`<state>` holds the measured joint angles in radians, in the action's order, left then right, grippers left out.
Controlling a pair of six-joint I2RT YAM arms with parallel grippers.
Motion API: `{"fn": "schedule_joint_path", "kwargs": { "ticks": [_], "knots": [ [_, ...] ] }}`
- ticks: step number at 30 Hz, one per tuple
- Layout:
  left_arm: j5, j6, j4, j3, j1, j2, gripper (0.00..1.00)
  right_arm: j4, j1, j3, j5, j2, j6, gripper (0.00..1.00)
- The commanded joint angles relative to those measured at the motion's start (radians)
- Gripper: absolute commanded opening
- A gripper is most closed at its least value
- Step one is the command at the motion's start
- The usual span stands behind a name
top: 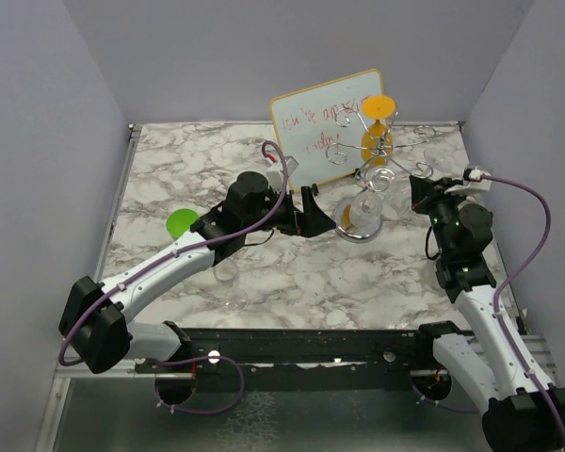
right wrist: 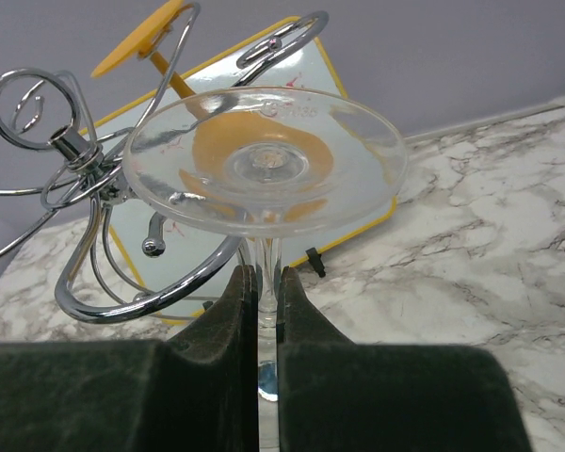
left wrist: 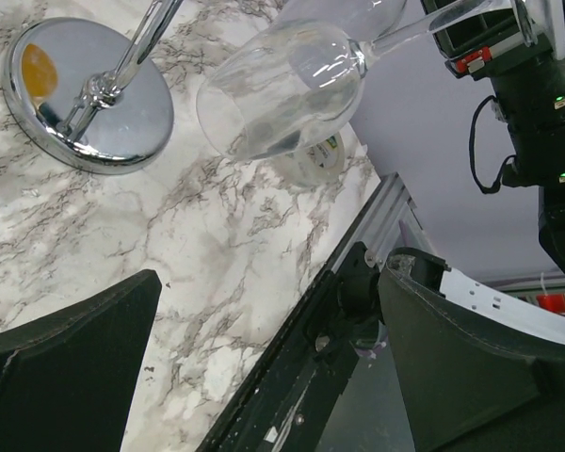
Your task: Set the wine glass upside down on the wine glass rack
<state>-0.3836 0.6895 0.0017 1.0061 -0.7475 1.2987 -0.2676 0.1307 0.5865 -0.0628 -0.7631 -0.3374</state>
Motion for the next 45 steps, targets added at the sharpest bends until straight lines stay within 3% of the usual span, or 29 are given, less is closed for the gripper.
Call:
{"fn": "schedule_joint_path", "kwargs": {
  "ticks": [1, 10, 28, 39, 45],
  "knots": [
    [0.023, -0.025, -0.038, 0.026, 0.007, -0.013, 0.99, -0.087, -0.027, 0.023, 0.138, -0.002, 0.053, 0.00],
    [0.027, -0.028, -0.044, 0.020, 0.008, -0.019, 0.99, -0.031, -0.063, 0.052, 0.331, -0.036, 0.182, 0.00],
    [0.043, -0.039, -0.059, 0.014, 0.010, -0.030, 0.99, 0.029, -0.067, 0.081, 0.382, -0.013, 0.311, 0.01],
    [0.059, -0.044, -0.055, 0.040, 0.009, -0.019, 0.99, 0.100, -0.067, 0.065, 0.416, 0.068, 0.303, 0.00],
    [0.140, -0.048, -0.082, 0.052, 0.010, -0.035, 0.99, 0.118, -0.067, 0.061, 0.444, 0.093, 0.269, 0.00]
  ]
}}
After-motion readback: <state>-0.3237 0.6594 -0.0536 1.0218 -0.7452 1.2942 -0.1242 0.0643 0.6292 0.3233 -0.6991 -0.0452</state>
